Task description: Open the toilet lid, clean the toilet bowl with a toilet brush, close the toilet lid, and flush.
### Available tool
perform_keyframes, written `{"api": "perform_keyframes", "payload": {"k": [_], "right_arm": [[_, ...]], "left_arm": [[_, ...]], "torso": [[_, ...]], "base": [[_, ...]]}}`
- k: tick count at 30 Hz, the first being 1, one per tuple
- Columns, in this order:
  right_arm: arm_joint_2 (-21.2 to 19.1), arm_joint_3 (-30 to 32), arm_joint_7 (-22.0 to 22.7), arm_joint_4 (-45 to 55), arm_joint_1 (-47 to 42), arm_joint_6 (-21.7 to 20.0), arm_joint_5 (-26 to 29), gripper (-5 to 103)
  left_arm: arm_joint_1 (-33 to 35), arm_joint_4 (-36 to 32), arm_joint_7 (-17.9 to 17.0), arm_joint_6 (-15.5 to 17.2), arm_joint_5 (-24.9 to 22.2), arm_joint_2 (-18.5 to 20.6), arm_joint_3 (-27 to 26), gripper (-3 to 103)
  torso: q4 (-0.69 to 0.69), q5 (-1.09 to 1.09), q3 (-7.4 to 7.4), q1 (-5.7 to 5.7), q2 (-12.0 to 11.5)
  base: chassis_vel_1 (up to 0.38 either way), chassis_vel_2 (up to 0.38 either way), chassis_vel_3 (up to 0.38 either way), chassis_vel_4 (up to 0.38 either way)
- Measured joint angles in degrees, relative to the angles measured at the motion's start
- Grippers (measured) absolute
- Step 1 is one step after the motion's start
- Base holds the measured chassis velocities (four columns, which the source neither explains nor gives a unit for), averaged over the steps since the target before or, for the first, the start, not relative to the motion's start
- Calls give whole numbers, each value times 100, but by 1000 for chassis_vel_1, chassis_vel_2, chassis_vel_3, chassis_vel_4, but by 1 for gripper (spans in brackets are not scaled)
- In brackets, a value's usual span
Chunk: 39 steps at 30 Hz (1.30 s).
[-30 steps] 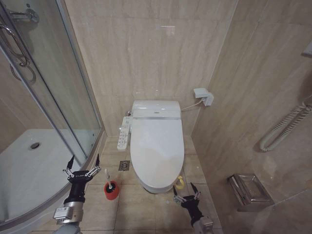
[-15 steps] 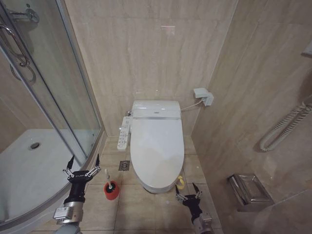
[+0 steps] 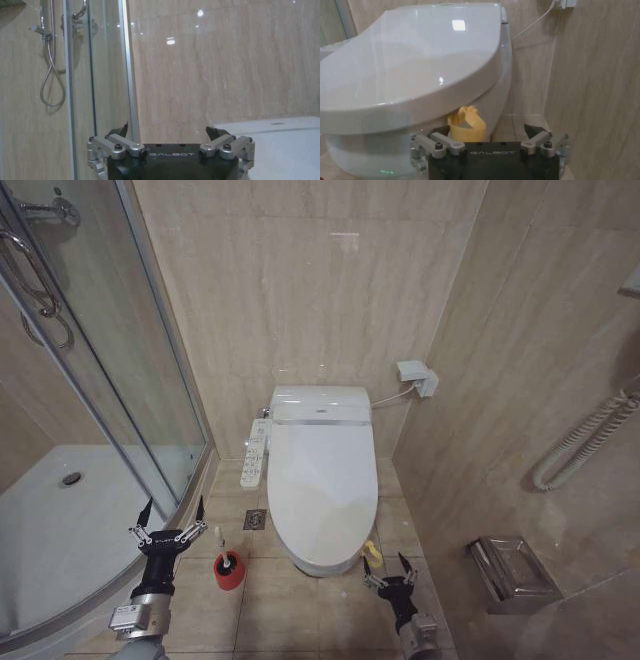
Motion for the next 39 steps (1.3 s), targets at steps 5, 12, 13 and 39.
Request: {"api": "perform_keyframes", "payload": {"k": [5, 12, 13, 39], "right_arm": [[29, -42, -26, -4, 13, 3, 0, 100], [53, -55, -72, -64, 70, 8, 1, 81], [53, -55, -72, -64, 70, 8, 1, 81], [3, 78, -72, 193, 45, 127, 246, 2]], "left_arm": [[0, 0, 0, 0, 0, 0, 0, 100], [0, 0, 0, 0, 0, 0, 0, 100], [0, 0, 0, 0, 0, 0, 0, 100], [0, 0, 0, 0, 0, 0, 0, 100]], "torso": [[0, 0, 0, 0, 0], [0, 0, 0, 0, 0], [0, 0, 0, 0, 0], [1, 1, 0, 0, 0]], "base": [[0, 0, 0, 0], [0, 0, 0, 0], [0, 0, 0, 0], [0, 0, 0, 0]]}}
